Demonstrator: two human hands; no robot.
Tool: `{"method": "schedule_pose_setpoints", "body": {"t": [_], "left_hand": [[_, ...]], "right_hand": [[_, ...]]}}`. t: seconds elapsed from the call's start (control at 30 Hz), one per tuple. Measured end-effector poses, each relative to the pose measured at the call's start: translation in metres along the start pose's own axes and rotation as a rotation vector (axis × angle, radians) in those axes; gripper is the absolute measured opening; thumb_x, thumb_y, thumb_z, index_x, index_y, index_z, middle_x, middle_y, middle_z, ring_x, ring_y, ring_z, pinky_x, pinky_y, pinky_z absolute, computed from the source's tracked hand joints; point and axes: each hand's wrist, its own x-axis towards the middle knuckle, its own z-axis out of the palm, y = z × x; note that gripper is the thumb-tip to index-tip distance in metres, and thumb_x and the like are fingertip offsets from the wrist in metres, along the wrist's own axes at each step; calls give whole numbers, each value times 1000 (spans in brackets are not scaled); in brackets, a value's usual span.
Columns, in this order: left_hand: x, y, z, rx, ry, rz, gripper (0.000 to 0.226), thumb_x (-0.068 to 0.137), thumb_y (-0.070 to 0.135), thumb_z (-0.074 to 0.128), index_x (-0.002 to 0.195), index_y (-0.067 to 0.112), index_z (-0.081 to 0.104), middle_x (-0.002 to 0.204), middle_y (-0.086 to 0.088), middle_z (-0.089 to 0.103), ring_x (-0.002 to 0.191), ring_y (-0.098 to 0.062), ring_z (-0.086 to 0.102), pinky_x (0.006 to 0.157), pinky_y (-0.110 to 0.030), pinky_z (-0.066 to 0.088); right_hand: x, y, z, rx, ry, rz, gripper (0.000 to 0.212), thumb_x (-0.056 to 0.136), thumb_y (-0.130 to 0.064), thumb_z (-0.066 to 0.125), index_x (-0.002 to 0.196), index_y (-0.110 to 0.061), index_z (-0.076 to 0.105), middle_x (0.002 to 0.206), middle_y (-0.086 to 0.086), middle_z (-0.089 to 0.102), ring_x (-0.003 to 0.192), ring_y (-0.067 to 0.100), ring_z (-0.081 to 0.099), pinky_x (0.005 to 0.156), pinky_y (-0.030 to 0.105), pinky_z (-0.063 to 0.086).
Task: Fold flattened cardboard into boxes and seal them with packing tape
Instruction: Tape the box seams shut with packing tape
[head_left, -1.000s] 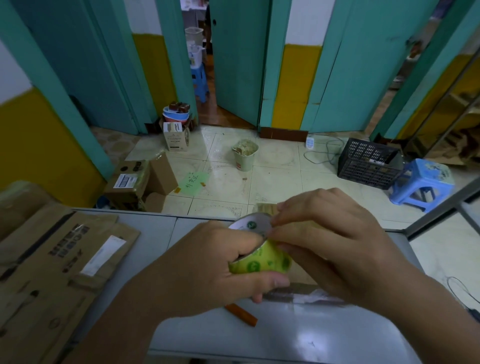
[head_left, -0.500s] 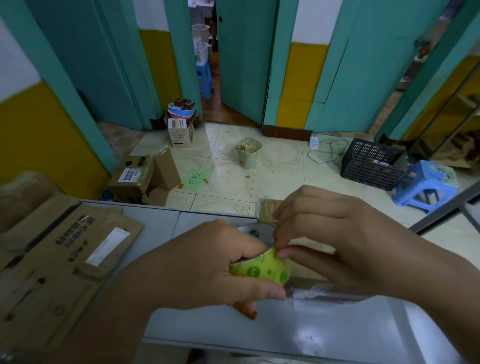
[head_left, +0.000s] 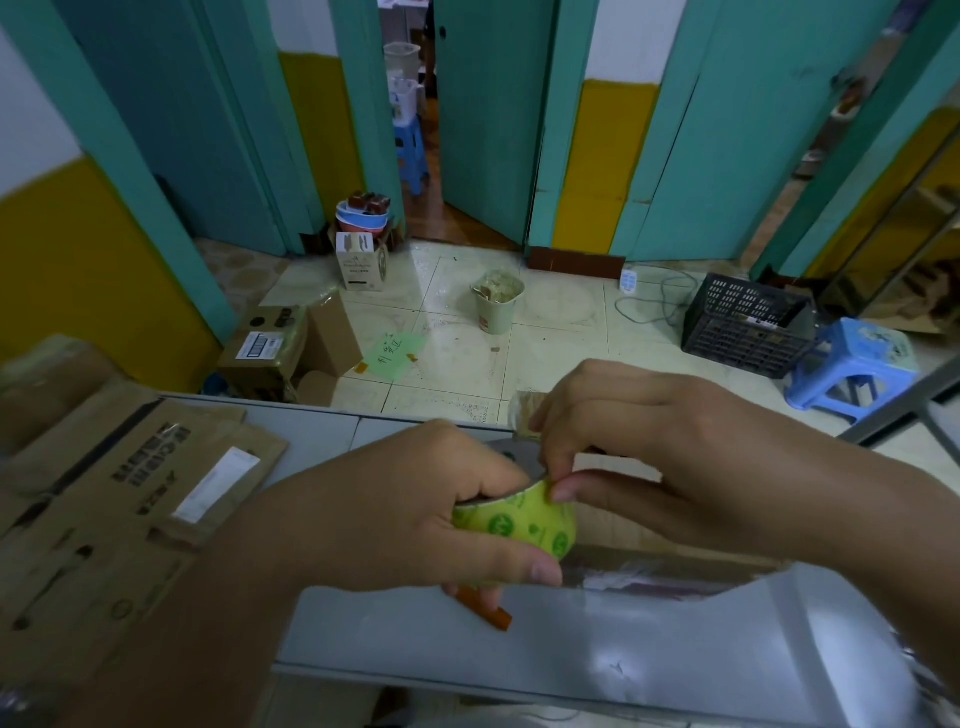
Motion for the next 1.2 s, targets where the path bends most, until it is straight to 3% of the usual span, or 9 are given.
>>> {"method": "schedule_pose_setpoints", "body": {"t": [0.23,0.47,0.7,0.83,0.97,1.1,1.2], "left_hand": [[2,1,-4,-36,-80,-9,20,96,28,79,90,9,75,79,0,80,62,-4,73,58,-22,55],[4,2,-5,-14,-44,-4,29,100,37,71,88,12,73,77,5,79,58,-7,72,56,-22,55],[6,-2,-5,36,64,5,33,100,47,67,89,16,73,76,9,78,58,-8,73,55,-22,56],[5,-4,-8,-28,108,8,32,98,45,68,93,14,74,75,5,78,58,-8,73,55,-19,55],[5,-6,-9,-65,132,2,27,98,44,68,91,18,75,74,2,78,58,-11,72,56,-23,57],[6,-5,-8,-91,135,28,19,98,42,69,88,26,74,73,2,78,57,-10,72,56,-22,56],[7,-4,-8,-113,145,56,14,99,39,69,88,32,74,73,2,78,56,-10,72,55,-24,57]], "right_hand": [[6,-1,-4,-18,-120,60,5,104,-31,58,103,-35,55,107,-15,48,101,4,51,82,24,48],[7,-15,-9,-48,-171,155,14,105,-28,48,98,-38,42,99,-19,42,94,-7,43,76,12,36],[3,-8,0,2,-46,212,7,104,-36,44,98,-37,47,101,-17,45,92,3,50,74,21,43],[-1,-3,2,82,153,152,5,103,-25,64,105,-21,66,112,-8,59,104,8,62,85,18,46],[-4,-3,8,68,328,124,17,94,-14,78,111,-12,73,108,-3,73,101,15,72,81,33,58],[-5,-2,13,69,452,84,20,91,-12,81,108,-8,71,102,0,76,95,16,76,78,34,61],[-2,-2,17,87,480,88,24,93,-13,78,110,-18,61,99,3,73,91,24,74,73,41,60]]}}
